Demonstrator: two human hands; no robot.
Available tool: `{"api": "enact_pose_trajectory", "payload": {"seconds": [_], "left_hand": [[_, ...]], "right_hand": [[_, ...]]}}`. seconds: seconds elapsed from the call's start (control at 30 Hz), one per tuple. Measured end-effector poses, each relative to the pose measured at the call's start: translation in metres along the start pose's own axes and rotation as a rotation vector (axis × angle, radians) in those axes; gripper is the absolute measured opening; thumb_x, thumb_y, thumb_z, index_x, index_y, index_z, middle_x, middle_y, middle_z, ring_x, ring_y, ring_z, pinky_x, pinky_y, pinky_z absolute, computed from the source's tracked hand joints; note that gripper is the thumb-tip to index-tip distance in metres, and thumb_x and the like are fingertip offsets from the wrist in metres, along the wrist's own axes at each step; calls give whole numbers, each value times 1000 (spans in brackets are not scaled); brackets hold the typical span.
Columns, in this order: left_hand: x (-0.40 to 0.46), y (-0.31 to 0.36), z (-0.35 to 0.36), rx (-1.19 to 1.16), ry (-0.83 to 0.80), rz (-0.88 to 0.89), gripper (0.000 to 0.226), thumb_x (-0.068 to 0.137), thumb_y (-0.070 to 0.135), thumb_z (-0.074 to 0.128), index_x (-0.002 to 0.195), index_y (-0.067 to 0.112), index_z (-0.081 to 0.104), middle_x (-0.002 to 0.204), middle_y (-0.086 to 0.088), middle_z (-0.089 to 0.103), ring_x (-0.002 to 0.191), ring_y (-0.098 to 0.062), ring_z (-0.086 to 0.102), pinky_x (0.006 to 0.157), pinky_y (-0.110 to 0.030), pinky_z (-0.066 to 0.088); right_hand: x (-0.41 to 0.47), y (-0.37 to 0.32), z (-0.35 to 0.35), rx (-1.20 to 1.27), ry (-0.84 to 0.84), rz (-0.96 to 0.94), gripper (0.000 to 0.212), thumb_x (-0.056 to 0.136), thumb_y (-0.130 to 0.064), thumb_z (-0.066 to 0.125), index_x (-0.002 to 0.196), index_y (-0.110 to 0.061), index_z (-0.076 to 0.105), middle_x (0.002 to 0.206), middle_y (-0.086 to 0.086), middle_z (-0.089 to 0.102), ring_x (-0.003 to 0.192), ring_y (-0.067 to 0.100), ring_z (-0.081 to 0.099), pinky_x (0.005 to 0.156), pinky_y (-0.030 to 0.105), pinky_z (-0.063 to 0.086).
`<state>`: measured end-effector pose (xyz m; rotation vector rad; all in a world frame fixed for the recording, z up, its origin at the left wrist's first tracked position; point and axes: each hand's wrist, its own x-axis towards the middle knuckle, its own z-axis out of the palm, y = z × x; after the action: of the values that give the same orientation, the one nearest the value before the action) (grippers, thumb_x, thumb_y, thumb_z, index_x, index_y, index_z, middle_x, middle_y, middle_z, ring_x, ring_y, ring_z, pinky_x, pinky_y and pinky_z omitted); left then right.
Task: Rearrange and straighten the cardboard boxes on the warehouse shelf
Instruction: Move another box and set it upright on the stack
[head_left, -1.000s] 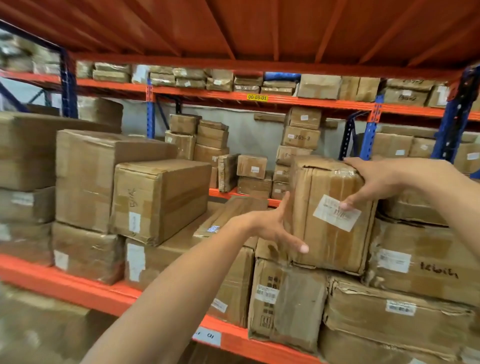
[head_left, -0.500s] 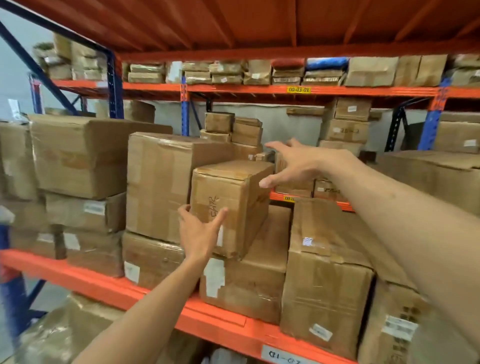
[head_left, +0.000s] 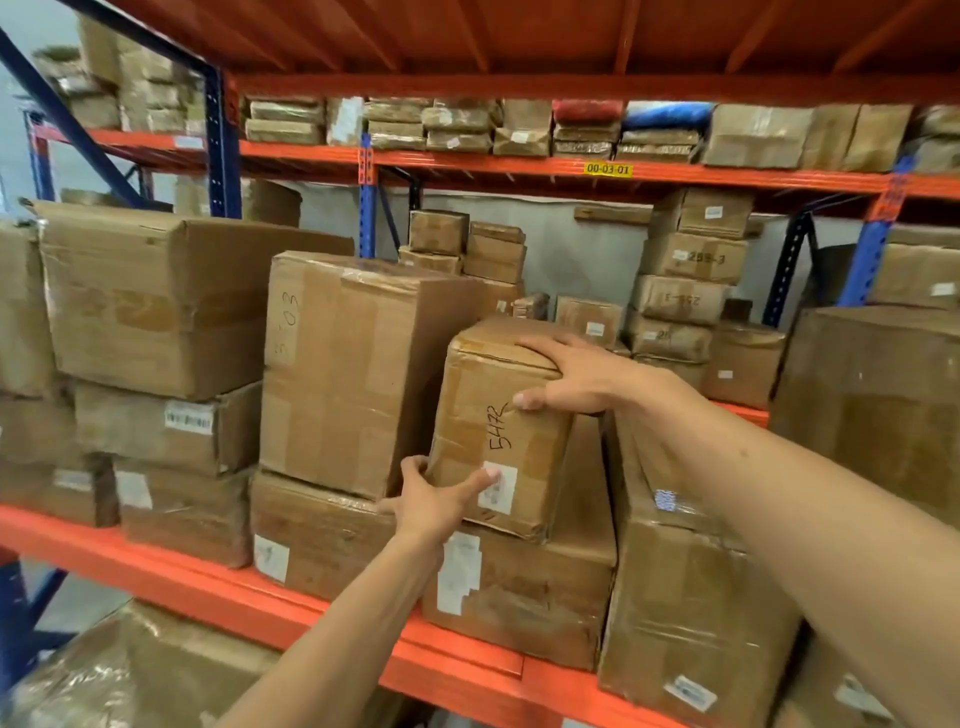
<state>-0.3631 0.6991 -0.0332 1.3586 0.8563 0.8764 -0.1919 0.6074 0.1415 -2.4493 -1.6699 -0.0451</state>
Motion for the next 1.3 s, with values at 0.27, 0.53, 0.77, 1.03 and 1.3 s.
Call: {"api": "enact_pose_trajectory", "payload": {"seconds": [0.27,0.53,0.77,1.03,1.3], "left_hand": [[5,3,12,-148,-194,-50,129,29,43,107,141,23,46,117,-3,74,104,-25,73,85,-49,62],[2,20,3,-312,-227,-111,91,35,28,101,120,24,69,95,-6,81,71,-17,79,42,-23,52],[-20,42,-10,-357,-233,-20,78,49,18,100,120,21,69,100,-12,80,89,-32,79,69,-50,64],[-74,93,30,-81,-205,287,69,54,28,101,116,32,69,96,7,81,90,-16,78,87,-47,62],[-122,149,111,588,-236,768,90,58,51,95,138,54,53,110,8,45,110,-26,51,96,-43,47]], "right_hand": [[-22,24,16,325,93,158,125,49,-90,74,154,-56,15,167,10,18,145,37,35,108,58,44],[-26,10,15,547,377,108,110,59,-84,75,152,-34,46,156,0,46,140,28,45,104,51,50],[-54,-13,-14,601,535,66,98,60,-72,85,141,-22,61,148,3,56,133,24,52,104,49,49],[-142,41,-19,858,781,176,81,62,-63,89,131,-26,70,121,-2,73,101,17,72,68,43,64],[-240,115,64,1536,986,345,81,70,-30,90,142,-11,58,116,4,75,98,22,76,77,39,63]]}}
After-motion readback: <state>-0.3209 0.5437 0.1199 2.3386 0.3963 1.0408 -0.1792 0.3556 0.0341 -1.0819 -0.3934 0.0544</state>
